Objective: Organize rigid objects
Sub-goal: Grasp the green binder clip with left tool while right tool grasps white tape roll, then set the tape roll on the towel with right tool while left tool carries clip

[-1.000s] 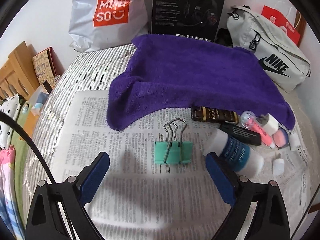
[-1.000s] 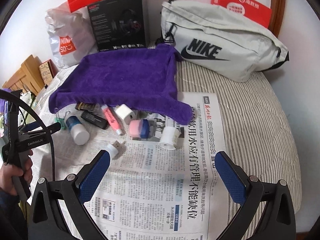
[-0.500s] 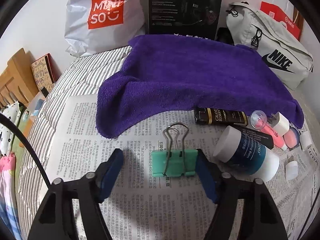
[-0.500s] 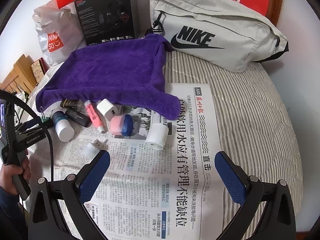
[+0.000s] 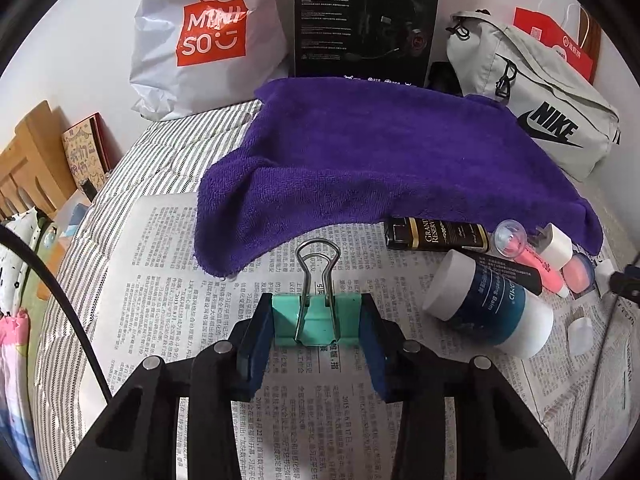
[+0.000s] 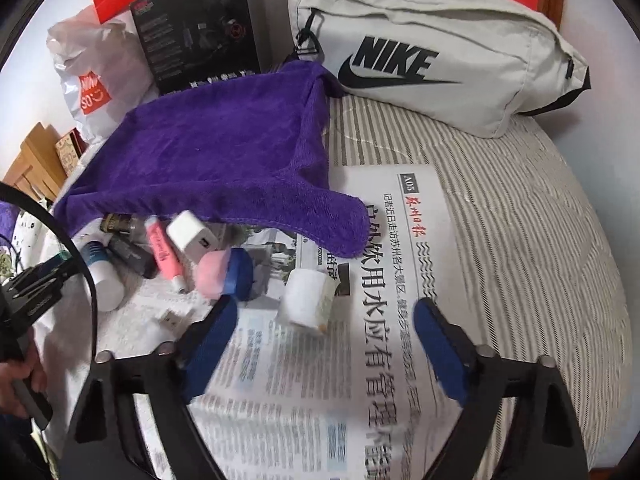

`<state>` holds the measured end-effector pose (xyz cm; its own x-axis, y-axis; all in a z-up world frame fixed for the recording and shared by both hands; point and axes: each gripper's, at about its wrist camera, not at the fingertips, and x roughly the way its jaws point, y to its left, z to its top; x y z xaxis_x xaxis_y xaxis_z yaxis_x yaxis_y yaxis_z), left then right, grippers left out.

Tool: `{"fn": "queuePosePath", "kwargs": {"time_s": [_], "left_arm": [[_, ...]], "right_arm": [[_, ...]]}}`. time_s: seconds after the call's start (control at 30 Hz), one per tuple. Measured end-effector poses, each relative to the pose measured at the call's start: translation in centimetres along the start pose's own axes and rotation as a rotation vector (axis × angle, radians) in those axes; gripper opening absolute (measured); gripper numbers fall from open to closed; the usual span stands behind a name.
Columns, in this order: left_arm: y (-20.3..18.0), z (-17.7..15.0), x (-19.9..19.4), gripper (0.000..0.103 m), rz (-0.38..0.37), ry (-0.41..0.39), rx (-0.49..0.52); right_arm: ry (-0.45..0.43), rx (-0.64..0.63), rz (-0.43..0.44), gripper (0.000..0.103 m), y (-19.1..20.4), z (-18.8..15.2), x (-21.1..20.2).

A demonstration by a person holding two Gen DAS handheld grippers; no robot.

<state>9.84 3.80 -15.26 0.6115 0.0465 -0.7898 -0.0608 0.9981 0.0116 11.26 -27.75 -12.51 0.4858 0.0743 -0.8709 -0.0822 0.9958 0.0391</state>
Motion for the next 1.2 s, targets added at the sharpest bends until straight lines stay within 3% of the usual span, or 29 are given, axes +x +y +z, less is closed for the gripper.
{"fn": "queuePosePath", "kwargs": {"time_s": [0.1,0.3,0.53,0.6,0.77,1.2], "left_arm": [[0.0,0.0,0.0,0.039,0.0,0.001,0.0],[0.0,-0.1,-0.1,0.039,-0.003,0.004,0.004],[-0.3,-0.2,-0.3,0.039,0.008,0.003,-0.009],[-0.2,-0.2,-0.4,0.039,0.003,0.01,-0.007],[0.1,-0.2,-0.8,0.039,-0.021,0.038,-0.007],[0.9,0.4,-4.1,0.039,-0.039,0.002,-0.034]], "right_arm": [[0.013,0.0,-0.003,0.062,0.1,-0.1,1.5],[-0.004,-0.016,-0.019,0.042,-0.3,-0.7,1.9],[-0.023,-0.008,-0.023,0.04,-0.7,-0.7,2.0],[-0.031,-0.036,-0.038,0.03,-0.5,-1.0,1.9],[-0.038,-0.001,0.047,0.03,-1.3,-1.1,0.9],[-0.074,-0.033,0.095,0.03,-0.8,-0.8,-1.3]]}}
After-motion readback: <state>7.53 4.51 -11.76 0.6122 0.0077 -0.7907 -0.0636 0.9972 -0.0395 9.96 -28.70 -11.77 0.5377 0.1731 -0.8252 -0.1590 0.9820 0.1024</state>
